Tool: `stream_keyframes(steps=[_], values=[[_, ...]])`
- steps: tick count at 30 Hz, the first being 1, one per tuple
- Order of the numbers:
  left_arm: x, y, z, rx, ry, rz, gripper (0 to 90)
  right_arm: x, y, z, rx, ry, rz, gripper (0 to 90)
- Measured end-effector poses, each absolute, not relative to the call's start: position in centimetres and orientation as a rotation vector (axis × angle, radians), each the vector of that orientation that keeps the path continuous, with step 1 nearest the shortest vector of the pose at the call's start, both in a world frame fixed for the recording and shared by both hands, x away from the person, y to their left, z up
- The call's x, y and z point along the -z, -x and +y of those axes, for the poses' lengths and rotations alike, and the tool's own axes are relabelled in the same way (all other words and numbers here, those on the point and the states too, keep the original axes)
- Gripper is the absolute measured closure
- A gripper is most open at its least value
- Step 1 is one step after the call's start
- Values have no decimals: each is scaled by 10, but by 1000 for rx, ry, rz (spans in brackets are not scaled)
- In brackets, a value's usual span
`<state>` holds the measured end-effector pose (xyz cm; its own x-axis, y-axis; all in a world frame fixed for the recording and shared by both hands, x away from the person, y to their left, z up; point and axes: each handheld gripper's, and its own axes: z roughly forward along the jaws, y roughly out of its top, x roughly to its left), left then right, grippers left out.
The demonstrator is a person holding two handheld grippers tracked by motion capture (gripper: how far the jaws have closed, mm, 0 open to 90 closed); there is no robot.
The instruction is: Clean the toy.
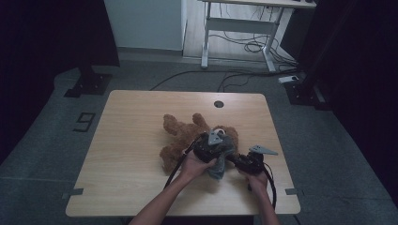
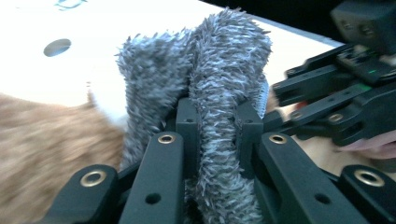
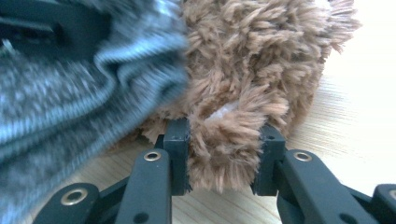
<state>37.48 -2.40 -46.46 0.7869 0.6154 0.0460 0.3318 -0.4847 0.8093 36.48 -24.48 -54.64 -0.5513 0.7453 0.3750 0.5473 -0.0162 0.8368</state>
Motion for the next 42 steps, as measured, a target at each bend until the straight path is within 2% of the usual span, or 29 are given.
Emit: stream_keyframes(steps=[3,8,13,22,30,36,42], values=[[456,-378,-2,-471,-2094,739,767,547,-364,-245,-1599,-1379,2070,660],[450,-387,28,-464,-2052,818,775,548,-364,-246,-1585,-1371,2085,663],[444,-387,60,-513,-2022,858,776,549,-363,-246,-1584,-1370,2088,663],[452,-388,117,-510,-1982,970,778,550,-362,-246,-1589,-1377,2094,663],[478,-396,145,-454,-1995,1071,778,550,-363,-246,-1593,-1388,2097,663],[490,-395,147,-493,-2030,1077,778,551,-362,-245,-1593,-1389,2104,663],[503,-401,157,-465,-2058,1143,778,551,-362,-245,-1592,-1387,2109,663]])
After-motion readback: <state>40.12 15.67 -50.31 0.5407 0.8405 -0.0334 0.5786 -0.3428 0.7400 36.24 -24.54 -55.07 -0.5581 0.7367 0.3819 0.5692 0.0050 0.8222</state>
